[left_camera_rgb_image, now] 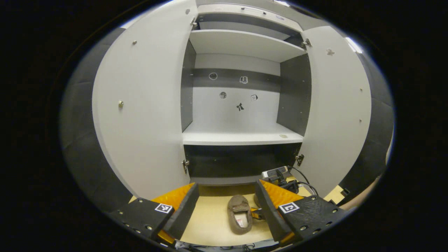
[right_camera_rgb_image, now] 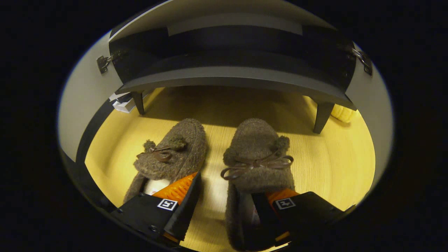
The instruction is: Grab one shoe with the right hand and put it into the shoe cabinet, grab the other shoe with the left hand and put it into the shoe cabinet; then close the right door with the right hand and the left door with the left hand.
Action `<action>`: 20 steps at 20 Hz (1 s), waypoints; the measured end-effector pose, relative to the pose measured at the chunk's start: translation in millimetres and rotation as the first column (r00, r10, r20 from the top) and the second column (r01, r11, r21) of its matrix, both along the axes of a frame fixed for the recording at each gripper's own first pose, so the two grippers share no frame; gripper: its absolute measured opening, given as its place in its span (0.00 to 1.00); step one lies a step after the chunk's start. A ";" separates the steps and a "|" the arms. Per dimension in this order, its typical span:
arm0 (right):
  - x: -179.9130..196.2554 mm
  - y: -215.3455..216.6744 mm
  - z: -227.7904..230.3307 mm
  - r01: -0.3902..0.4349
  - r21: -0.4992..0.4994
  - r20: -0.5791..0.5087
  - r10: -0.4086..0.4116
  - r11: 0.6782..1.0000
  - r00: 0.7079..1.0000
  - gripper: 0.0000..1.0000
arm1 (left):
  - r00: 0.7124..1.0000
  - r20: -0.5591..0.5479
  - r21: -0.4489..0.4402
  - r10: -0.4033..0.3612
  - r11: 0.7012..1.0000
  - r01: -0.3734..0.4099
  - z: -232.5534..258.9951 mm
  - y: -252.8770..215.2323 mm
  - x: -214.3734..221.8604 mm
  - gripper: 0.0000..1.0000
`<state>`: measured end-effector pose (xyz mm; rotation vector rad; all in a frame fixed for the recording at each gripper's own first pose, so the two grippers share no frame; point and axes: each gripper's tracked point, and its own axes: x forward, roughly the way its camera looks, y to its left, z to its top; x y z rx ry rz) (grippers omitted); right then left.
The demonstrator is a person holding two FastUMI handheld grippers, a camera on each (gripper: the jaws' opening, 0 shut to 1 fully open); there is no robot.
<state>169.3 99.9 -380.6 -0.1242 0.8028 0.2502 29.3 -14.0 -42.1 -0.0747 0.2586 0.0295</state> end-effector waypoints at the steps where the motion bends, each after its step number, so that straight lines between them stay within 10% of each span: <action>1: 8.5 -5.0 0.8 0.019 -0.029 0.029 -0.018 0.999 0.999 0.80 | 1.000 -0.004 0.002 0.002 1.000 -0.002 -1.2 1.0 1.4 0.93; 4: 15.9 -10.3 0.5 0.042 -0.046 0.039 -0.040 0.998 0.998 0.34 | 1.000 -0.008 0.017 0.018 1.000 -0.017 -2.7 5.0 2.7 0.97; 6: 17.5 -11.9 2.7 0.032 -0.037 0.042 -0.031 0.999 0.999 0.37 | 1.000 -0.005 0.026 0.025 0.999 -0.025 -2.1 6.2 3.4 0.93; 10: 14.6 -7.8 6.2 0.051 0.020 0.003 -0.051 0.999 0.999 0.08 | 0.999 -0.014 0.030 0.035 0.999 -0.034 -3.3 6.0 4.2 0.93; 20: -18.7 -13.8 54.6 0.139 0.183 -0.074 -0.127 0.973 0.989 0.02 | 0.999 -0.029 0.106 0.023 0.994 -0.020 1.5 21.1 -5.6 0.90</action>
